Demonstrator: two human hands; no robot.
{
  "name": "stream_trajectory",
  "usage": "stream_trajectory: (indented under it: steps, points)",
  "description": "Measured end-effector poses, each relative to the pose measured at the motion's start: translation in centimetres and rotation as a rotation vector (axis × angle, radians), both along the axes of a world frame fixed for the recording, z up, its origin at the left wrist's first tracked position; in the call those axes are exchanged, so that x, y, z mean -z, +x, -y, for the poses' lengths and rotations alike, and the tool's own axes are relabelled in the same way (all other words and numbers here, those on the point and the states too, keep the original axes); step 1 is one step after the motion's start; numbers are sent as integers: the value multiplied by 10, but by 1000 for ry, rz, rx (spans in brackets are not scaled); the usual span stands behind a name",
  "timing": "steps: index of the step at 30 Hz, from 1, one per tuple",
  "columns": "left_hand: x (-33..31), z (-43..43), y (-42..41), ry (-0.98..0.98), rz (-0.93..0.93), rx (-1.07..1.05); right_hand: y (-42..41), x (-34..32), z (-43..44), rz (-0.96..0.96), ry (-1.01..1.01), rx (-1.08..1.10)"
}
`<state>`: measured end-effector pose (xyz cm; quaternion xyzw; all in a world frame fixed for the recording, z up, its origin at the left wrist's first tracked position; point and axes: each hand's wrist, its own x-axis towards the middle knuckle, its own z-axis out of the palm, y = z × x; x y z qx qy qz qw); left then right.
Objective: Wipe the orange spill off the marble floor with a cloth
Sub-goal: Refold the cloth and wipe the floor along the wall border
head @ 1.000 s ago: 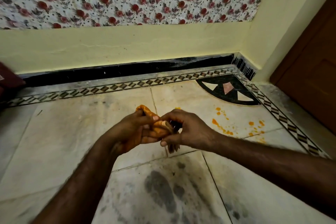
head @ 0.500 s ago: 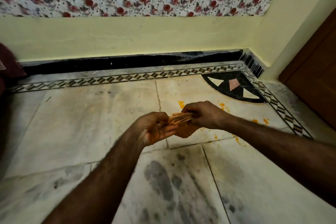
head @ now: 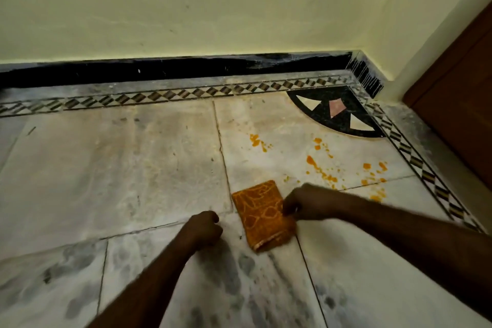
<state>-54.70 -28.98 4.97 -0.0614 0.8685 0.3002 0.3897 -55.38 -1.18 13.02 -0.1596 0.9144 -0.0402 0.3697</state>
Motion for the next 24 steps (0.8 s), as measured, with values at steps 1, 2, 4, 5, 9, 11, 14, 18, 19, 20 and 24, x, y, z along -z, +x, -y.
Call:
stream_trajectory:
  steps: [1,2,4,5,9,11,14,18,19,20,24]
  points:
    - [7,-1,-3,-44,-101,72,-11,-3,-2,-54,16,17]
    - [10,-4,-7,-69,-185,121,-23,-3,-4,-91,36,20]
    - [13,-9,-15,-68,-299,182,-40,-1,-4,-164,64,-34]
    - [14,-11,-19,-59,-355,205,-44,3,-2,-211,78,-78]
    - [28,-10,-29,-103,-615,259,-24,50,29,-387,-21,-89]
    - [36,-8,-33,-142,-672,325,-1,90,50,-479,-97,-10]
    - [53,-8,-42,-204,-539,363,20,148,57,-529,-69,-30]
    - [74,-13,-67,-242,-616,361,23,157,52,-646,-90,-72]
    - [78,-16,-76,-233,-642,342,23,157,52,-653,-92,-71]
    - [82,-19,-86,-222,-659,326,26,159,52,-664,-93,-60]
    - [98,-26,-119,-234,-701,314,44,171,41,-699,-58,30]
